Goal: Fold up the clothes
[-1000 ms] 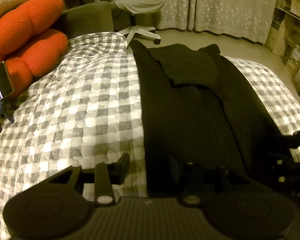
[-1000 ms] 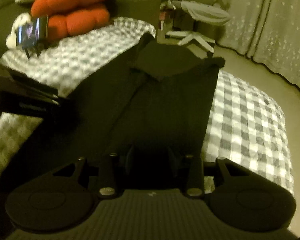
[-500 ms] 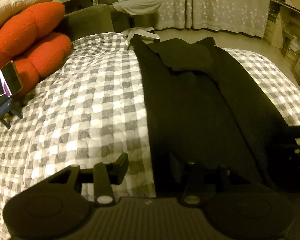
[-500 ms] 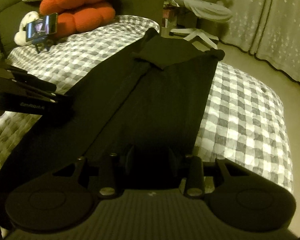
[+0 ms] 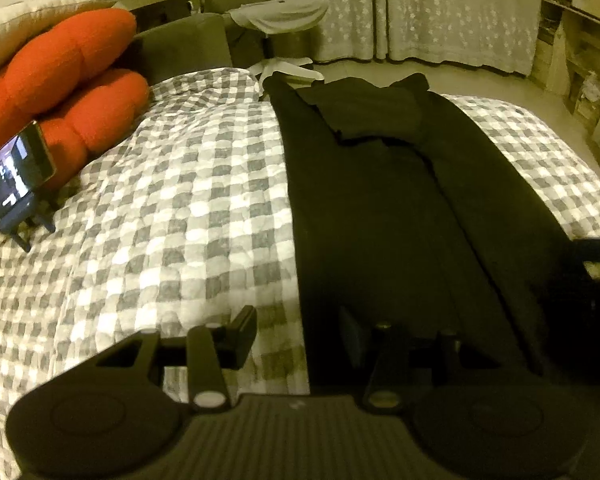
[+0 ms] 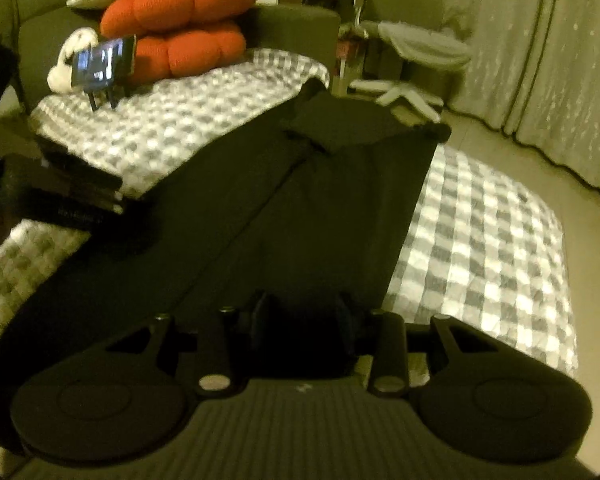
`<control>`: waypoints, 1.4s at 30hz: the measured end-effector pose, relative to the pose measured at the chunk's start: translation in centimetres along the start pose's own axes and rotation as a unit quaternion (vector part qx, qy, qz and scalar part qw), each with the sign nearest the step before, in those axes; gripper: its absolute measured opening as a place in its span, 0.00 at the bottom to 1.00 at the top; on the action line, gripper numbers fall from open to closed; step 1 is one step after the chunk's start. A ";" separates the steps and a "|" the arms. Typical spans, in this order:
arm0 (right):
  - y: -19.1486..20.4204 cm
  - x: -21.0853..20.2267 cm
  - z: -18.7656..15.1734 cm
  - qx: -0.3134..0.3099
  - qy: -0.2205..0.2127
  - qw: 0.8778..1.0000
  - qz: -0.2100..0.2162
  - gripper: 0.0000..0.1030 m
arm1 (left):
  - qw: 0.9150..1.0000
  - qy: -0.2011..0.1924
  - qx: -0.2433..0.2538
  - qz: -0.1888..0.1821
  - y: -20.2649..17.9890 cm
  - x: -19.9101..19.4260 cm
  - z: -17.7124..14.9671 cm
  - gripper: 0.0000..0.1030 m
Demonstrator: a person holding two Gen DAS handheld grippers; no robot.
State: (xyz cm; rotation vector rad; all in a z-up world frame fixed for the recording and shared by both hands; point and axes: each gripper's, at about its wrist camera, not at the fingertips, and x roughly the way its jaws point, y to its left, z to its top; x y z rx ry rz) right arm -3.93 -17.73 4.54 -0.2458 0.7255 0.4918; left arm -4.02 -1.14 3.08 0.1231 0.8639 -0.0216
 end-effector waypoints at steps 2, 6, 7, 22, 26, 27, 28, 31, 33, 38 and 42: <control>0.0 -0.6 0.1 0.004 -0.010 1.000 0.002 0.38 | 1.000 -0.001 -0.006 -0.002 0.1 -0.4 -0.4 0.45; 0.6 -1.4 -0.4 0.001 -0.017 1.000 0.002 0.38 | 1.000 -0.007 -0.016 -0.004 0.3 -1.4 -1.6 0.45; 0.8 -1.5 -0.6 -0.001 -0.017 1.000 0.002 0.38 | 1.000 -0.011 -0.016 -0.003 0.2 -1.6 -2.0 0.45; 4.8 -4.1 -4.3 0.015 -0.005 1.000 -0.026 0.38 | 0.997 -0.070 -0.014 0.014 -0.7 -5.1 -8.2 0.45; 6.0 -4.2 -6.1 0.026 0.010 0.999 -0.035 0.38 | 0.997 -0.078 -0.015 0.011 -0.8 -6.0 -9.7 0.45; 6.3 -4.5 -6.5 0.029 0.007 0.999 -0.036 0.38 | 0.997 -0.077 -0.020 0.006 -0.7 -6.2 -10.1 0.45; 6.6 -4.8 -6.9 0.031 0.003 0.999 -0.037 0.38 | 0.997 -0.076 -0.024 0.001 -0.6 -6.4 -10.4 0.45; 7.0 -5.6 -7.8 0.057 -0.002 0.998 -0.040 0.38 | 0.997 -0.074 -0.033 -0.008 -0.3 -7.0 -11.3 0.45; 7.5 -6.1 -8.3 0.062 -0.005 0.997 -0.045 0.38 | 0.997 -0.074 -0.036 -0.014 -0.2 -7.4 -11.9 0.45; 8.4 -7.0 -9.4 0.075 -0.012 0.996 -0.049 0.38 | 0.996 -0.081 -0.027 -0.021 -0.6 -8.4 -13.5 0.45; 8.8 -7.5 -10.2 0.084 -0.019 0.994 -0.060 0.38 | 0.996 -0.081 -0.034 -0.029 -0.6 -8.8 -14.1 0.45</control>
